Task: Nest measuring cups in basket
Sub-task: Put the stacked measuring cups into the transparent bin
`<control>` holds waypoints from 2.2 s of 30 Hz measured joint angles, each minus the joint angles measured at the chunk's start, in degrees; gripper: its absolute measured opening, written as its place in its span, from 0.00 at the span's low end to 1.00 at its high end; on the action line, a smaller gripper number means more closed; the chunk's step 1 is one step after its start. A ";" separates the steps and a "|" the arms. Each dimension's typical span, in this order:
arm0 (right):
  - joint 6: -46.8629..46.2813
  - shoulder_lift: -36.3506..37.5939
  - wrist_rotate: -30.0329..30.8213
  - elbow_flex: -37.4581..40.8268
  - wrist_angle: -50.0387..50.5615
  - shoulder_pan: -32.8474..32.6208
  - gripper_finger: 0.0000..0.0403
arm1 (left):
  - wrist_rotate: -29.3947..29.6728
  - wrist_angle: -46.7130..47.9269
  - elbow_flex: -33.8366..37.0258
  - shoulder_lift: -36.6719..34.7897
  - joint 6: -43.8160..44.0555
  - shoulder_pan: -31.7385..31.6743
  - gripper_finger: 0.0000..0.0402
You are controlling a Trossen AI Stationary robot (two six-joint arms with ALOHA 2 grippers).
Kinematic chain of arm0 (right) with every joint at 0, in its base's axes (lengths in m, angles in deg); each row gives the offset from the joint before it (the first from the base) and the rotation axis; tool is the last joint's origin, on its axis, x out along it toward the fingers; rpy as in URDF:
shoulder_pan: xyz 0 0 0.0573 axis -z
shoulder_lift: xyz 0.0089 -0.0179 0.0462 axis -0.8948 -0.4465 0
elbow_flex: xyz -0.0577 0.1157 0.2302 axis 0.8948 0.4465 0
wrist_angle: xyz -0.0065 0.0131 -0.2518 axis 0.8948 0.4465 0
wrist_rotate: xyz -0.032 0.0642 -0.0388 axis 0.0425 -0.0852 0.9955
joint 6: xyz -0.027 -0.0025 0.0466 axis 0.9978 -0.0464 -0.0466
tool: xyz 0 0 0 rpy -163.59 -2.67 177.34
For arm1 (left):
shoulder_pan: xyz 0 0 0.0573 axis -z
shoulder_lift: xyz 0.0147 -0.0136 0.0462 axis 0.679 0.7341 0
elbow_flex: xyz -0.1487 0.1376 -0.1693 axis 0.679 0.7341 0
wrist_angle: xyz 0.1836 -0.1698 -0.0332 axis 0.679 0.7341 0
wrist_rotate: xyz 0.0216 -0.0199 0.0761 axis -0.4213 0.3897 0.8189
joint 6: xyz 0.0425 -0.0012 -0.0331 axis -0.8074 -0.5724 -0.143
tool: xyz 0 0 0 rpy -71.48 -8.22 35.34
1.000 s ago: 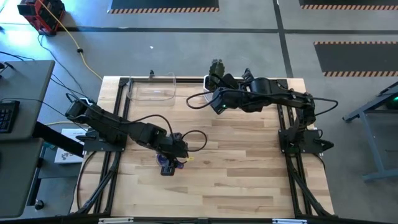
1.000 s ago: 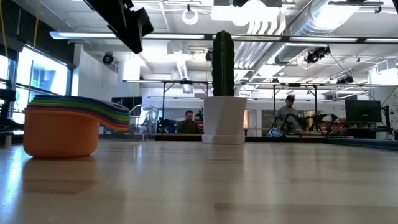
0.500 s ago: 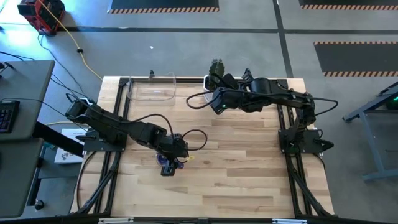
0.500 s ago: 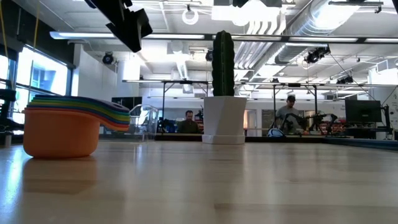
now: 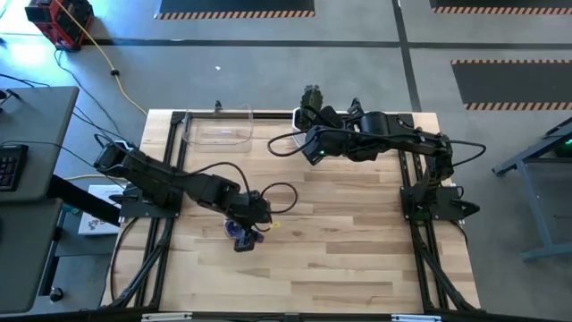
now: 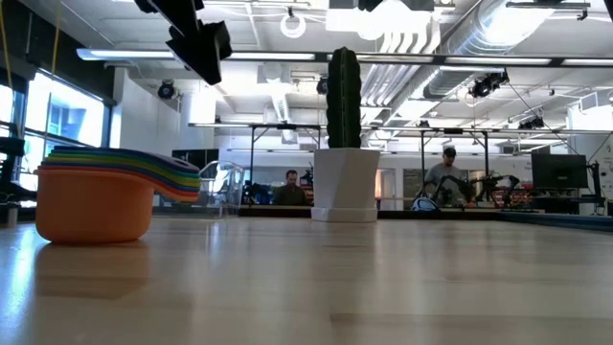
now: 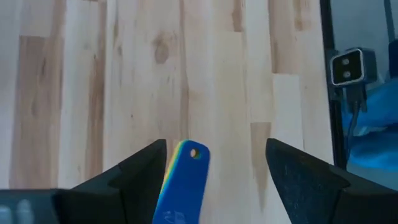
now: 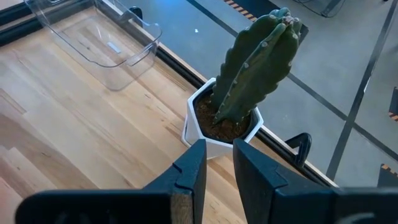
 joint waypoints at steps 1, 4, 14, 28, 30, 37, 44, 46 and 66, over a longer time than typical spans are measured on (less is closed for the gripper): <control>0.00 0.00 0.00 0.00 0.00 0.00 0.18 | -0.02 -0.02 0.00 0.00 -0.22 0.33 0.66; 0.00 0.00 -0.01 0.00 -0.01 0.00 0.18 | -0.03 0.01 0.00 0.46 -4.71 1.17 0.66; 0.00 -0.04 -0.17 0.02 0.00 0.00 0.18 | 4.56 0.14 -0.02 1.20 -9.61 2.42 0.66; 0.02 -0.04 -0.13 0.02 0.00 0.00 0.18 | 5.31 0.88 -0.02 2.34 -12.44 2.40 0.65; 0.02 -0.04 -0.14 0.02 0.00 -0.02 0.18 | 5.31 1.92 0.00 3.82 -12.44 2.40 0.65; 0.01 -0.04 -0.13 0.04 0.00 -0.01 0.18 | 4.45 1.74 -0.02 7.50 -12.62 3.08 0.65; -0.04 -0.04 -0.11 0.04 0.00 -0.02 0.18 | 4.79 2.22 -0.02 7.65 -15.94 2.88 0.65; 0.00 -0.04 -0.13 0.04 0.00 -0.01 0.18 | 5.25 2.60 -0.02 7.68 -16.69 2.88 0.65; -0.48 -0.04 -0.57 0.04 0.00 0.00 0.18 | 4.96 4.02 -0.12 12.32 -16.41 3.84 0.65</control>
